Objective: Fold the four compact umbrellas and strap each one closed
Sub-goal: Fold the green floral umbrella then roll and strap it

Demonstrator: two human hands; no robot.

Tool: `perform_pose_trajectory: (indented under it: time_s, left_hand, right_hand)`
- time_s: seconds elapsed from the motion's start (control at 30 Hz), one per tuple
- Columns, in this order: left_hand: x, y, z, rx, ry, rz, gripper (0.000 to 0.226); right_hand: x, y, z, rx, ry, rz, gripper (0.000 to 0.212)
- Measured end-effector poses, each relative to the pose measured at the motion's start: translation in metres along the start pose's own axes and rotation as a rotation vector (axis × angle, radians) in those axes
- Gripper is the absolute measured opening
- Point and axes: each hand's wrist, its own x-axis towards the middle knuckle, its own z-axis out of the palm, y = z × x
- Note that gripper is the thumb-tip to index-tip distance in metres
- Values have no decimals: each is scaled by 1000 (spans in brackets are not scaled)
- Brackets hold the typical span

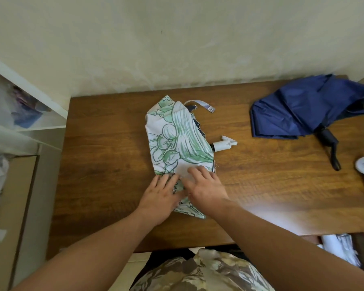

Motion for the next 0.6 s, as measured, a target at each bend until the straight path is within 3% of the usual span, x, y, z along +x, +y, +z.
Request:
perform_pose_trajectory:
  time_s: [0.07,0.17,0.37,0.53,0.6]
  left_hand:
    - [-6,-4,4,-26,-37,1,57]
    - [-26,-14,17,-101,-108,-9,61]
    - [-52,-39,19,-141,-141,36,63]
    - [-4,-18,-18,-177,123,-63,44]
    - [20,-9,-21,-169,127,-44,55]
  right_hand:
    - [0,9,3,-46,-191,136,99]
    - [-10,37,11,-34,-300,302,121]
    - [-14,57,14,-45,-353,334,123]
    - [-14,54,11,-30,-358,341,122]
    - [-12,52,11,-32,-365,343,123]
